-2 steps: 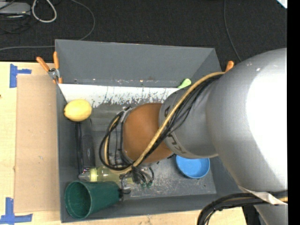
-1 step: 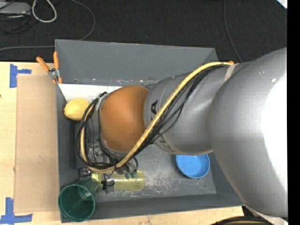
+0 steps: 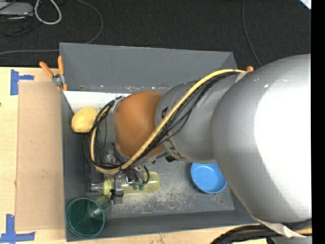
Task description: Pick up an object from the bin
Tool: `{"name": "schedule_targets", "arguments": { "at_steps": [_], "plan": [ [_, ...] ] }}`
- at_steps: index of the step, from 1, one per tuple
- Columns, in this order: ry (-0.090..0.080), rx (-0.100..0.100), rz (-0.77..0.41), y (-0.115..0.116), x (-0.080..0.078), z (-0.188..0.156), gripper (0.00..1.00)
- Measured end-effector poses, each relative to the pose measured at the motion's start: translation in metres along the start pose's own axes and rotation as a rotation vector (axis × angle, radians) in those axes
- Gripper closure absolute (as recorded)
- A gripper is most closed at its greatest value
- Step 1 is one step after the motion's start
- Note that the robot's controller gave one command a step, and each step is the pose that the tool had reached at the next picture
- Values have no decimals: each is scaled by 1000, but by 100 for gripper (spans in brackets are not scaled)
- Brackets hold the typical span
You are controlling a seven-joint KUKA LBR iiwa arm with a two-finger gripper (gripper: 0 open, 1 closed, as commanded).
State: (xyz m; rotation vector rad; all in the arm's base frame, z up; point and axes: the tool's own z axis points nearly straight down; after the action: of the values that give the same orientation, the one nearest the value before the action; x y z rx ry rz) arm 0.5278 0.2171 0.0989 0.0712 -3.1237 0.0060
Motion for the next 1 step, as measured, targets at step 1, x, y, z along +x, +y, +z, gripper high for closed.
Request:
{"name": "schedule_targets", "arguments": {
  "at_steps": [1],
  "plan": [
    [-17, -2, -55, -13, 24, 31, 0]
  ]
}}
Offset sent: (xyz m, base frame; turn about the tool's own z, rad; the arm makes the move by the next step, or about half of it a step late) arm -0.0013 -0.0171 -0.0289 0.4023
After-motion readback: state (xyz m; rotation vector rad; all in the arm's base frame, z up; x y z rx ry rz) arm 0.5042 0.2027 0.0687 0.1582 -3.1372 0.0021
